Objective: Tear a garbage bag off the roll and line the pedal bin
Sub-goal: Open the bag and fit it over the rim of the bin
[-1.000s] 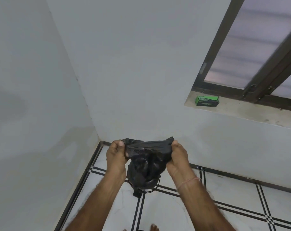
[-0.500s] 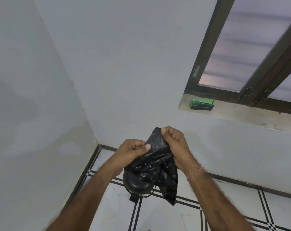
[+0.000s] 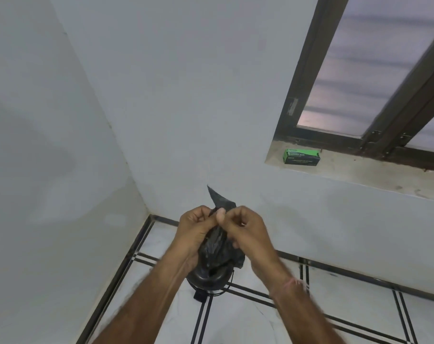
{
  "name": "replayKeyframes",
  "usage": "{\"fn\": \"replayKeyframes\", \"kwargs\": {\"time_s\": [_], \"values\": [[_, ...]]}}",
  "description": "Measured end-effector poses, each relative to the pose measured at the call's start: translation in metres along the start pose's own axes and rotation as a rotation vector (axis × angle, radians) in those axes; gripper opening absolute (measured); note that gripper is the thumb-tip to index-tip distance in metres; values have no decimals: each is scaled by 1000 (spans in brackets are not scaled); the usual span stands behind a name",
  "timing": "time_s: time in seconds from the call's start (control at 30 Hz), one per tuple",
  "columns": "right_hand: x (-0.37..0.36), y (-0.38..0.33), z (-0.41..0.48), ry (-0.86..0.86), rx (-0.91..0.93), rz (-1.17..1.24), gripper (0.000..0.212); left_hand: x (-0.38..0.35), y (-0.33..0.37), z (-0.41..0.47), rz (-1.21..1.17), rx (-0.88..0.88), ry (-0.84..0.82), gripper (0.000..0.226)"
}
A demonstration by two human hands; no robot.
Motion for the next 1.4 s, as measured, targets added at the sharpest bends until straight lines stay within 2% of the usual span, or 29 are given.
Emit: {"fn": "replayKeyframes", "kwargs": {"time_s": [0.07, 0.17, 0.2, 0.33, 0.4, 0.53, 0.63, 0.73, 0.8, 0.9, 1.03, 1.17, 1.27, 1.3, 1.4], "values": [[-2, 9, -4, -44, -33, 112, 44, 0, -7, 1, -53, 59, -36, 31], [9, 12, 0, -10, -33, 177, 26, 4, -18, 3, -39, 99, -70, 58], [12, 12, 1, -19, -41, 190, 22, 6, -23, 4, -49, 98, -68, 58], [23, 21, 3, -18, -171, 305, 21, 12, -30, 6, -107, 114, -19, 35], [35, 27, 7, 17, -278, 396, 25, 22, -29, 8, -168, 128, 16, 34], [51, 41, 17, 31, -512, 681, 33, 47, -32, 13, -239, 192, 85, 57], [48, 46, 21, 46, -599, 817, 30, 46, -36, 15, -233, 337, 134, 69], [44, 55, 25, 97, -646, 877, 5, 47, -40, 17, -243, 494, 141, 83], [50, 62, 29, 161, -660, 868, 20, 52, -41, 16, -261, 508, 119, 82], [64, 68, 36, 245, -579, 909, 30, 64, -39, 16, -290, 429, 188, 61], [85, 60, 41, 332, -475, 938, 21, 84, -43, 22, -416, 339, 305, 51], [87, 53, 36, 209, -345, 757, 27, 100, -48, 35, -546, 329, 401, 52], [88, 57, 31, 118, -288, 573, 44, 112, -46, 43, -638, 312, 511, 51], [87, 60, 29, 103, -283, 528, 43, 113, -43, 43, -642, 317, 528, 47], [66, 48, 37, 4, -252, 351, 39, 92, -25, 51, -440, 267, 534, 20]]}}
Point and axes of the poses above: each hand's wrist, its own z-axis towards the middle knuckle, its own x-axis out of the back of the hand, y = z × x, the point moved 2 cm from there along z, towards the middle knuckle, and after that the axes turned 5 degrees about x, right-handed, at the moved point
